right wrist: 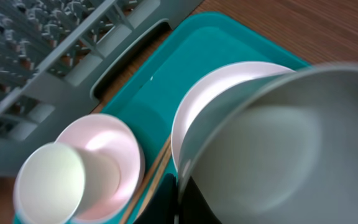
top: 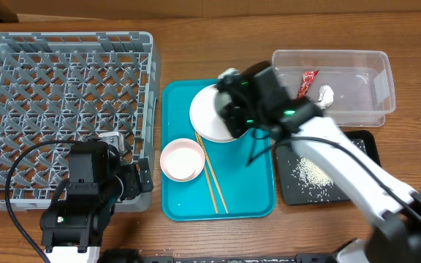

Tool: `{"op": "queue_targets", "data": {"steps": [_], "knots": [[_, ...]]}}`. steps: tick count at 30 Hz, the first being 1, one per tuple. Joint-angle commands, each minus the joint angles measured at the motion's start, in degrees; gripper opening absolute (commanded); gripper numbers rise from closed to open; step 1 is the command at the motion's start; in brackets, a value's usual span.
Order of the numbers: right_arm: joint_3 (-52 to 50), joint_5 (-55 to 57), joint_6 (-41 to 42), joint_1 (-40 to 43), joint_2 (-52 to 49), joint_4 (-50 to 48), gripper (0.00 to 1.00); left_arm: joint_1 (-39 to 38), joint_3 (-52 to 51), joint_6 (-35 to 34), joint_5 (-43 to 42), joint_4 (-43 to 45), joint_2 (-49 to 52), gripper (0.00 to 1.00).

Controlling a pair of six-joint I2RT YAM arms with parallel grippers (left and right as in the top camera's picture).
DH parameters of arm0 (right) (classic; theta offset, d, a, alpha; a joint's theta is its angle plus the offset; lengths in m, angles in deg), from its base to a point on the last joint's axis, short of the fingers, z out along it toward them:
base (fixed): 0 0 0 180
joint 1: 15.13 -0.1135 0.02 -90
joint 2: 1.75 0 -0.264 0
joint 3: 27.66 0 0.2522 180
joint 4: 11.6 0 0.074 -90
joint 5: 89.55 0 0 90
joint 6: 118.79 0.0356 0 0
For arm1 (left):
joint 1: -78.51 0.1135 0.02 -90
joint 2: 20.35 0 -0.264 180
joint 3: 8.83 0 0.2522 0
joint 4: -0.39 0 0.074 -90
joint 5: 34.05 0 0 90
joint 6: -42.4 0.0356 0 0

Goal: Sort waste into correct bins and load items into the dishwasher
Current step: 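Carry the empty bowl left and set it on the white plate, then grasp the white cup with the left gripper and lift it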

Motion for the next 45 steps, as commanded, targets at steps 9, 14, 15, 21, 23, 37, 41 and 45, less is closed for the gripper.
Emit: {"op": "queue_targets", "data": {"steps": [9,14,15,21,23,37,41,45], "knots": [[1.27,3.32,2.67,-1.68,-13.79,-5.70,0.12,-0.37,1.27,-0.98,-0.85,0.04,-0.17,1.00],[10.03,3.19,3.23,-1.68,-8.46,6.08,0.43,-0.37,1.27,-0.96,-0.85,0.02,-0.17,1.00],[12.17,3.15,5.14,-1.68,-7.78,8.68,0.50,-0.37,1.27,-0.96,-0.85,-0.02,-0.17,1.00],[14.51,-7.80,13.99,-2.91,-7.30,18.43,0.53,-0.37,1.27,-0.96,-0.85,-0.02,-0.17,1.00],[12.63,-7.72,15.98,-4.24,-7.41,18.93,0.54,-0.37,1.27,-0.98,-0.87,0.00,-0.17,1.00],[-1.01,-4.11,20.92,-11.69,-7.52,7.91,0.53,-0.37,1.27,-0.98,-0.87,-0.02,-0.17,1.00],[-1.03,-4.11,22.88,-11.87,-8.33,7.82,0.52,-0.37,1.27,-0.98,-0.87,-0.22,-0.17,1.00],[-1.03,-4.09,24.15,-11.87,-10.25,7.45,0.39,-0.37,1.27,-0.98,-0.87,-0.26,-0.17,1.00]]}}
